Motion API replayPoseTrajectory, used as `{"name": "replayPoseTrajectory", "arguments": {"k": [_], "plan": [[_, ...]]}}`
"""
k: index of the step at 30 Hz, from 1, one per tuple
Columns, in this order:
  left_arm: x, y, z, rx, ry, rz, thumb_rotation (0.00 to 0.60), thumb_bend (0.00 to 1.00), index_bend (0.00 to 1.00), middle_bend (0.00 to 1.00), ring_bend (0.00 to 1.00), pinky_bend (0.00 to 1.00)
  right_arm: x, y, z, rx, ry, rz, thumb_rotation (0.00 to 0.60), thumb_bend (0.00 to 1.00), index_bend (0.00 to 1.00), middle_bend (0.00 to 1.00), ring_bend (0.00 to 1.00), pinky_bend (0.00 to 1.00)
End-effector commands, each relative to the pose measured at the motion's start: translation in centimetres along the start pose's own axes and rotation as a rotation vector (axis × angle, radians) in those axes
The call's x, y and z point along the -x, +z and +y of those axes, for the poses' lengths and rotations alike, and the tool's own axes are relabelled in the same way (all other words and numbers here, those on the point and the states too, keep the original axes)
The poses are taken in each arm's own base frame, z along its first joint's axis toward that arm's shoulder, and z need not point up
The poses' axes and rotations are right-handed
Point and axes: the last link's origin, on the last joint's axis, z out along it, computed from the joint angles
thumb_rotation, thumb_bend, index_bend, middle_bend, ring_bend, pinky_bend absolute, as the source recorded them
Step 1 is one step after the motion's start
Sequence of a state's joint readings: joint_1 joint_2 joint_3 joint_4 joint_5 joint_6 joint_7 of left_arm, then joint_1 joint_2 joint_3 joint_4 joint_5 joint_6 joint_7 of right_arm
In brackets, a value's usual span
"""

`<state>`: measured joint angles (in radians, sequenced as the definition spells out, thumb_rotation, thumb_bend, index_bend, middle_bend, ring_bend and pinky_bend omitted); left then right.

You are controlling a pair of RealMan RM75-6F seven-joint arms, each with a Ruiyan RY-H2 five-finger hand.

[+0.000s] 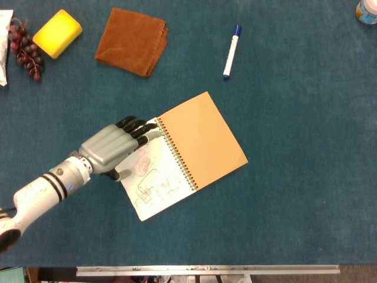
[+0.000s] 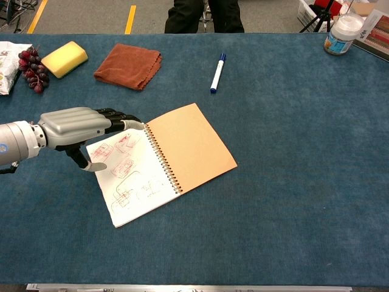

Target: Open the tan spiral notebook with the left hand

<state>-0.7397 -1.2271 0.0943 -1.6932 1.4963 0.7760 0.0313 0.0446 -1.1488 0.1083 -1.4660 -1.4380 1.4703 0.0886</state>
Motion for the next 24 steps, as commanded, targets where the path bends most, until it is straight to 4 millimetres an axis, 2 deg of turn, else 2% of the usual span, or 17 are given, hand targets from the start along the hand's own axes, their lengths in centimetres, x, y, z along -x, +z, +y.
{"name": "replayPoseTrajectory", "arguments": {"k": [1,15,24], "plan": [[0.3,-0.8,0.3,0.006,-0.006,0.011,0.600,0.27,0.00,0.00,0.00,0.01,-0.1,0.1,-0.1,-0.005,-0.002,-0.002,0.600,0.23,0.60,0.47,0.43,0.46],[3.3,-3.4,1.3,0.005,-0.037,0.026,0.600,0.27,0.00,0.00,0.00,0.01,-0.3,-0.1,0.2,0.001,0.000,0.007,0.600,0.23,0.60,0.47,0.43,0.46],[5.0,-3.3,3.3,0.080,-0.020,0.044,0.600,0.27,0.00,0.00,0.00,0.00,-0.3,-0.1,0.4,-0.002,0.002,0.004,0.600,0.23,0.60,0.47,0.43,0.46]]}}
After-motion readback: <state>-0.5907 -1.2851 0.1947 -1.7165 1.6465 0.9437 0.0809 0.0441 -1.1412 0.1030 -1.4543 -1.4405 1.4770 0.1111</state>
